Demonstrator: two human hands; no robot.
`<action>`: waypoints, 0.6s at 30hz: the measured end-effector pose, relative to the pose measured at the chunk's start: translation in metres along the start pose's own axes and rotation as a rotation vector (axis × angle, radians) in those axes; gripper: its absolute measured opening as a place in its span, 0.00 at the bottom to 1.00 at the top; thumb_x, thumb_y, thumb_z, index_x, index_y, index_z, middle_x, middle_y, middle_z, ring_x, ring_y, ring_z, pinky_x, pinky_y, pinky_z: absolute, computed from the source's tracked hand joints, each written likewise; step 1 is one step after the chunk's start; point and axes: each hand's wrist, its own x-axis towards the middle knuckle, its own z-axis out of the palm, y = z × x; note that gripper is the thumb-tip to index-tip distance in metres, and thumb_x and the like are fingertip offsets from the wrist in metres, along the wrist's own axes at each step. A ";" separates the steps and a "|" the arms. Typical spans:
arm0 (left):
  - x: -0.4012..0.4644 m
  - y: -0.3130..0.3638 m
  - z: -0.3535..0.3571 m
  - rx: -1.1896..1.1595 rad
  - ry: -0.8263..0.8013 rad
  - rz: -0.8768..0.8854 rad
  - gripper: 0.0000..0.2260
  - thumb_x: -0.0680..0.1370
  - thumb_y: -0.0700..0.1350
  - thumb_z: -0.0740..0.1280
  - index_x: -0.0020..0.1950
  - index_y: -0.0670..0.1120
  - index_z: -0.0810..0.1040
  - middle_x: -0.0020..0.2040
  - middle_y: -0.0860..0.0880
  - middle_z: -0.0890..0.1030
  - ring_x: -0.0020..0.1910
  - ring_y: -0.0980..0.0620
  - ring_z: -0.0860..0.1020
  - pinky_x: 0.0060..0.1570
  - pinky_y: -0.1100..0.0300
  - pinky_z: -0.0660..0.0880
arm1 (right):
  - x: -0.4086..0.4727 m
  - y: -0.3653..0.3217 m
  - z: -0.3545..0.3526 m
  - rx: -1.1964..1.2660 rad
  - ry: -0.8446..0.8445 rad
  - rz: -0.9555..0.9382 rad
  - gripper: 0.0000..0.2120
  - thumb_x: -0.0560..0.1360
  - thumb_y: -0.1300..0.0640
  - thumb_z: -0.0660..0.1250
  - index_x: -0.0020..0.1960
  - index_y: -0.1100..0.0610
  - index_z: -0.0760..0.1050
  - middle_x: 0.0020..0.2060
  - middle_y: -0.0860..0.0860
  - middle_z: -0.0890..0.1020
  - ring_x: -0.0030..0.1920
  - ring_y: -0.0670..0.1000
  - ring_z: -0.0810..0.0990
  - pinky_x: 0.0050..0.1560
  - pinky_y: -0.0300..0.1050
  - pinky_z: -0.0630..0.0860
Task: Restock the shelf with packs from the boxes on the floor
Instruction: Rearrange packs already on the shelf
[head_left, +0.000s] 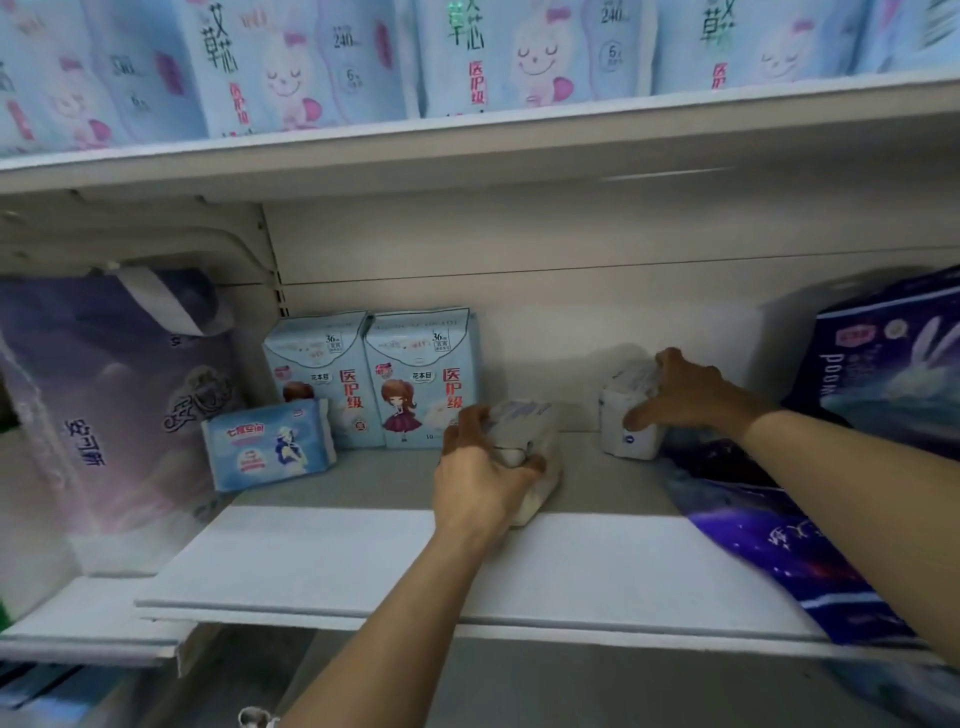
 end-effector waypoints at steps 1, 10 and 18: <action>0.000 -0.001 -0.002 -0.018 -0.005 -0.015 0.31 0.68 0.52 0.77 0.67 0.52 0.68 0.62 0.48 0.77 0.58 0.46 0.78 0.58 0.53 0.77 | -0.002 0.000 0.005 -0.018 0.002 -0.019 0.45 0.62 0.44 0.78 0.70 0.53 0.58 0.63 0.56 0.72 0.62 0.59 0.70 0.61 0.53 0.71; -0.032 -0.022 -0.047 -0.153 0.071 -0.128 0.30 0.66 0.54 0.79 0.65 0.54 0.70 0.58 0.51 0.79 0.55 0.48 0.80 0.57 0.48 0.78 | -0.043 -0.053 0.023 0.121 -0.122 -0.202 0.34 0.61 0.45 0.80 0.57 0.52 0.63 0.52 0.49 0.71 0.47 0.47 0.71 0.38 0.42 0.67; -0.097 -0.037 -0.109 -0.432 0.166 -0.231 0.25 0.61 0.54 0.79 0.53 0.59 0.72 0.54 0.51 0.80 0.51 0.48 0.82 0.54 0.45 0.80 | -0.132 -0.103 0.043 0.208 -0.078 -0.332 0.41 0.59 0.47 0.79 0.66 0.51 0.63 0.58 0.51 0.71 0.57 0.52 0.73 0.54 0.46 0.74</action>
